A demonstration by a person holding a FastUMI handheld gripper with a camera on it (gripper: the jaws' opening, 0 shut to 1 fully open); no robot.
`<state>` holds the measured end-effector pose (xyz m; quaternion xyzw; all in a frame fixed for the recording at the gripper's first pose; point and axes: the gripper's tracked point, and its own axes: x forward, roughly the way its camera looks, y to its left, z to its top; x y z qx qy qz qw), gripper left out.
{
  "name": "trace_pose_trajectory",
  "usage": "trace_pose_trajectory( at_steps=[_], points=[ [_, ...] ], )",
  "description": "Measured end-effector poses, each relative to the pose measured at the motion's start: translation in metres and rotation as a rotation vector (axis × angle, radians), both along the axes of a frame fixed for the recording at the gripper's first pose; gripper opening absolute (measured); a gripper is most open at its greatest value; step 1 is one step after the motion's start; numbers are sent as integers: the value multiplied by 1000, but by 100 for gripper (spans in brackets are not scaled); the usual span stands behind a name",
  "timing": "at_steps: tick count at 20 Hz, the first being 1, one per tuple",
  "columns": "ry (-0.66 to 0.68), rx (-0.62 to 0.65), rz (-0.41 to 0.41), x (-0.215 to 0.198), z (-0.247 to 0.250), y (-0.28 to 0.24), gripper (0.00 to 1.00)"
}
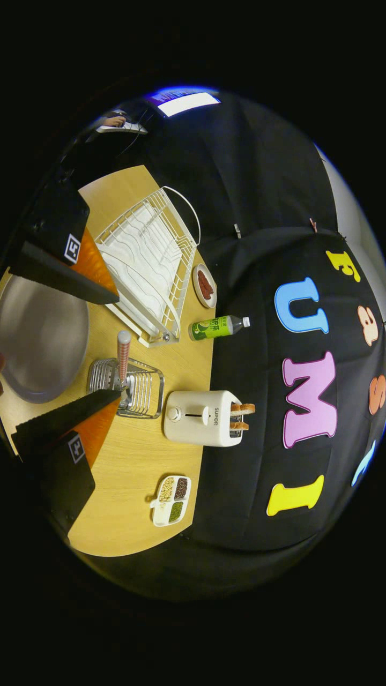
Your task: Take the plate from the dish rack, then take the spoon from the basket and place it into the plate.
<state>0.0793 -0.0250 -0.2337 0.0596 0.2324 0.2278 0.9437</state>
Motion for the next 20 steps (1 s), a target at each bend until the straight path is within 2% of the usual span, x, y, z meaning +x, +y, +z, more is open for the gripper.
trace_pose_trajectory(
  at_steps=[5, 7, 10, 12, 13, 16, 18, 19, 20],
  points=[
    [-83, -53, -20, 28, -8, 0, 98],
    [-74, -81, -15, 33, -19, 1, 98],
    [-64, -49, 7, 38, -21, 13, 99],
    [-88, -59, 7, 43, -19, 14, 90],
    [-107, -69, 8, 45, -16, 16, 82],
    [-156, -135, 13, 55, -17, 16, 72],
    [-141, -149, 22, 54, -24, 21, 58],
    [-141, -140, 23, 54, -22, 21, 47],
    [-136, -144, 16, 56, -24, 22, 48]
  ],
)
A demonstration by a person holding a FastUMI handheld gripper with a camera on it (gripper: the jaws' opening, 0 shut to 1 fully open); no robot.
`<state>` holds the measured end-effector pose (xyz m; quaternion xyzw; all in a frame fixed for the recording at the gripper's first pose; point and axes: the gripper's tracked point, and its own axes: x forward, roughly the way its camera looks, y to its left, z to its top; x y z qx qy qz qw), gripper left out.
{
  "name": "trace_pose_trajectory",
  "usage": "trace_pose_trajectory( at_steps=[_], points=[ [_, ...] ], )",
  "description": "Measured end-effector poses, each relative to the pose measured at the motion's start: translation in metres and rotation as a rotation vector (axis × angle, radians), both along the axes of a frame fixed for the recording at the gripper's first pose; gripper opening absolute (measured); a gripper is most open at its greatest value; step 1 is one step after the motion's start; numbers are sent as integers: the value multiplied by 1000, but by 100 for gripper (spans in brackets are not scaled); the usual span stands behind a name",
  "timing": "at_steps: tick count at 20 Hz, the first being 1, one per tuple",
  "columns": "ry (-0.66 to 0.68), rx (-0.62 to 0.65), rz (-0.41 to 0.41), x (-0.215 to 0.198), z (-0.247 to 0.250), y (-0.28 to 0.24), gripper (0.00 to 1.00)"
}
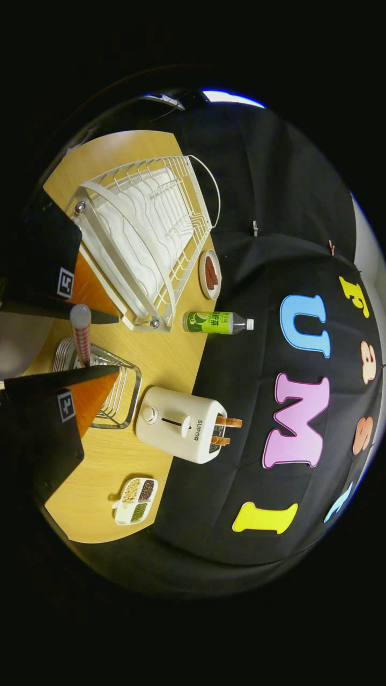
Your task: Take the plate from the dish rack, then take the spoon from the basket and place it into the plate.
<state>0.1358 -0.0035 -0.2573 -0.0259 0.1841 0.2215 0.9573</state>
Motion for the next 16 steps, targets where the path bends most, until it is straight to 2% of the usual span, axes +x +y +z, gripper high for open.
trace_pose_trajectory(
  at_steps=[2, 4, 6, 11, 16],
  points=[
    [-9, 7, -17, 0, 9, -7, 45],
    [-36, 1, -52, 5, 21, -16, 36],
    [-28, 7, -63, 5, 25, -20, 19],
    [16, 16, -71, 4, 36, -28, 15],
    [-22, 59, -63, -6, 84, -38, 13]
  ],
)
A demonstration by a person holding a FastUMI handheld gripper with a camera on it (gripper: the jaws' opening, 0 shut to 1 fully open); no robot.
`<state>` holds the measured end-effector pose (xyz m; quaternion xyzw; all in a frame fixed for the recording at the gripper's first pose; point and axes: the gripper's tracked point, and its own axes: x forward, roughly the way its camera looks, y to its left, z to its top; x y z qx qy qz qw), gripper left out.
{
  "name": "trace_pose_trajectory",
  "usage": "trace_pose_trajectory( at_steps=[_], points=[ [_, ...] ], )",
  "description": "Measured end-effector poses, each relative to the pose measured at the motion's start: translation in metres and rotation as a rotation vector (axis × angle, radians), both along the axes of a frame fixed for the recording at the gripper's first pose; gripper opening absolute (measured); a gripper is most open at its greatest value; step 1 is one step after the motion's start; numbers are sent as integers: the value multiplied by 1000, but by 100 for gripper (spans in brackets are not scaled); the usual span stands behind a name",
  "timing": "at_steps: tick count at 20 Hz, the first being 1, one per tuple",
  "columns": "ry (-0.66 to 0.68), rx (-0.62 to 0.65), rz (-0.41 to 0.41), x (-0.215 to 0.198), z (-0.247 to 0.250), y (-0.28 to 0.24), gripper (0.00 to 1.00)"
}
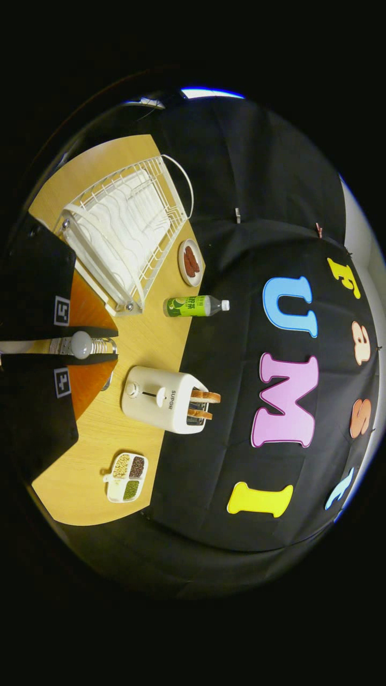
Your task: Take the plate from the dish rack, then take the spoon from the basket and place it into the plate.
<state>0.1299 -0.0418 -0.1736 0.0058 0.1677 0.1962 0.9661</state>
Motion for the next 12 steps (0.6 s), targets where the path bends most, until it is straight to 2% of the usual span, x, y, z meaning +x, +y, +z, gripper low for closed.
trace_pose_trajectory(
  at_steps=[6, 10, 12],
  points=[
    [-23, 70, 67, -33, 53, -2, 13],
    [-18, 109, 133, -68, 61, 7, 13],
    [-1, 89, 187, -86, 47, 13, 13]
  ],
)
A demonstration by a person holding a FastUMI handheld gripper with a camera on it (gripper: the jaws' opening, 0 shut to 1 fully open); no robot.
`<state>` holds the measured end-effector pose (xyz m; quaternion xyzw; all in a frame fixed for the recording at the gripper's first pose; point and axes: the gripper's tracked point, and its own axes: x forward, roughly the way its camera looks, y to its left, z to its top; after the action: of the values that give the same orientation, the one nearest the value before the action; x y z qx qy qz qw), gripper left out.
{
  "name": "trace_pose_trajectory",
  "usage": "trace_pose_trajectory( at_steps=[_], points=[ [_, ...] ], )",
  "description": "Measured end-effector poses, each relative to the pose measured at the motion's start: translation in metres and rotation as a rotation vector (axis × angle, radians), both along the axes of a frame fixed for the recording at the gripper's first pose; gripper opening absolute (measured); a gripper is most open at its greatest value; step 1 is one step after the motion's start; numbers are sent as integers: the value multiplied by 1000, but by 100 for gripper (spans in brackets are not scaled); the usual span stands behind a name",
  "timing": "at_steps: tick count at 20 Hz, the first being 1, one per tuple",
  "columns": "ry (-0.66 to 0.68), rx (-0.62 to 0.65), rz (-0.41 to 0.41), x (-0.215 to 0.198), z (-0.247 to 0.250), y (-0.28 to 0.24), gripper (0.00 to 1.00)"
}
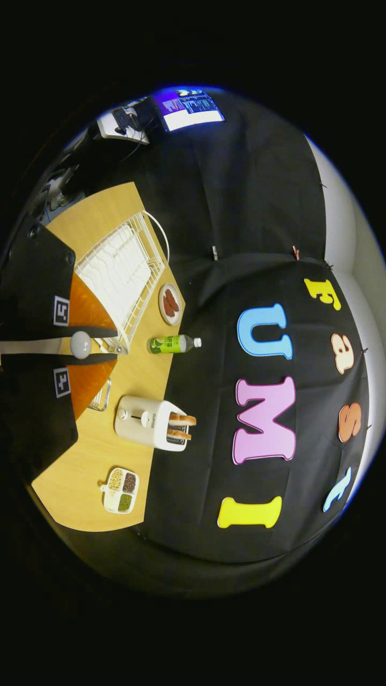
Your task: Take the plate from the dish rack, then take the spoon from the basket and place it into the plate.
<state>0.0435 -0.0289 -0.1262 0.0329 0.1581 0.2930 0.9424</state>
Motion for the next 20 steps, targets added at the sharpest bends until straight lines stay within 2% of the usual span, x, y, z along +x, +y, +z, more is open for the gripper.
trace_pose_trajectory(
  at_steps=[4, 8, 20],
  points=[
    [36, -78, 62, -22, -50, 11, 13],
    [77, -126, 68, -26, -91, 17, 14],
    [121, -161, 89, -39, -112, 23, 17]
  ],
)
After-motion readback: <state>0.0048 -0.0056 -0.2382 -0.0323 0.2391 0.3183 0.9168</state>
